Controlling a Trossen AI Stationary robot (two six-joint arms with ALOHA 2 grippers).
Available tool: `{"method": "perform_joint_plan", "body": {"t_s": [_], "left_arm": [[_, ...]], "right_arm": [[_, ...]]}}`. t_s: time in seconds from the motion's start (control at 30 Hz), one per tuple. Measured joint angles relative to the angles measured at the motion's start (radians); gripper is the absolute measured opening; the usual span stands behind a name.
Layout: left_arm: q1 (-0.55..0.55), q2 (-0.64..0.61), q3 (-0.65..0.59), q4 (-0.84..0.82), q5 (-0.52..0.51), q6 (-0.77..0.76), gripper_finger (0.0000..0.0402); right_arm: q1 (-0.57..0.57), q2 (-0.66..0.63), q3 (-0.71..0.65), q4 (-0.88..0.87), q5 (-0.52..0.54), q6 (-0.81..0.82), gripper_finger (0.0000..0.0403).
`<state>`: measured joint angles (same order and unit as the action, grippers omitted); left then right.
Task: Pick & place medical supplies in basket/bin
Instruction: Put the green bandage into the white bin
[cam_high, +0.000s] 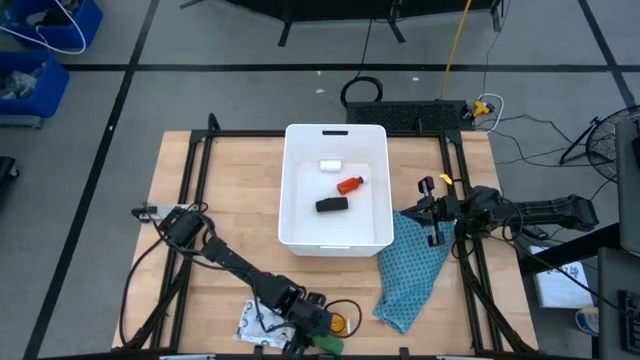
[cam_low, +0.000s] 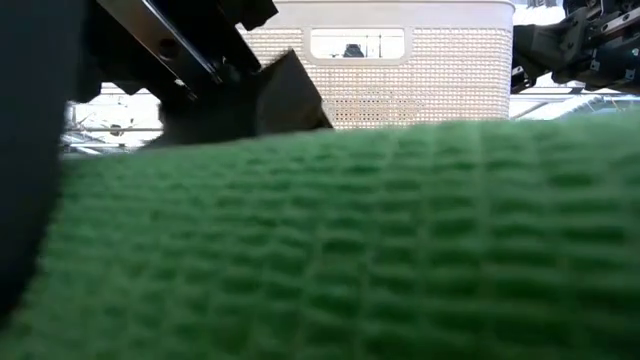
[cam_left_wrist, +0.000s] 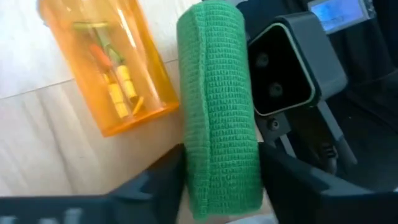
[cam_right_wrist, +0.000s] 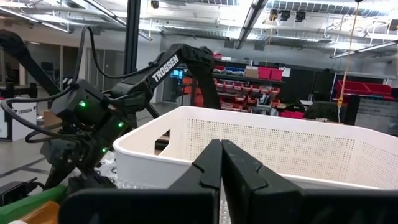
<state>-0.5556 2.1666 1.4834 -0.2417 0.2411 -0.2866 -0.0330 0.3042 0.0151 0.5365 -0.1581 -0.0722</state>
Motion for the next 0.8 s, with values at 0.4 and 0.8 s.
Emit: {"method": "perform_joint_plan", "body": {"t_s": [0.4, 0.8], "left_arm": [[0.027, -0.125, -0.001, -0.156, 0.002, 0.08, 0.0047], [-0.062, -0.642, -0.004, -0.439, -0.558, 0.254, 0.0092]], "right_arm": [[0.0, 0.0, 0.0, -0.005, 0.0, 0.016, 0.0], [0.0, 0.0, 0.0, -0.018, -0.001, 0.015, 0.0]]}}
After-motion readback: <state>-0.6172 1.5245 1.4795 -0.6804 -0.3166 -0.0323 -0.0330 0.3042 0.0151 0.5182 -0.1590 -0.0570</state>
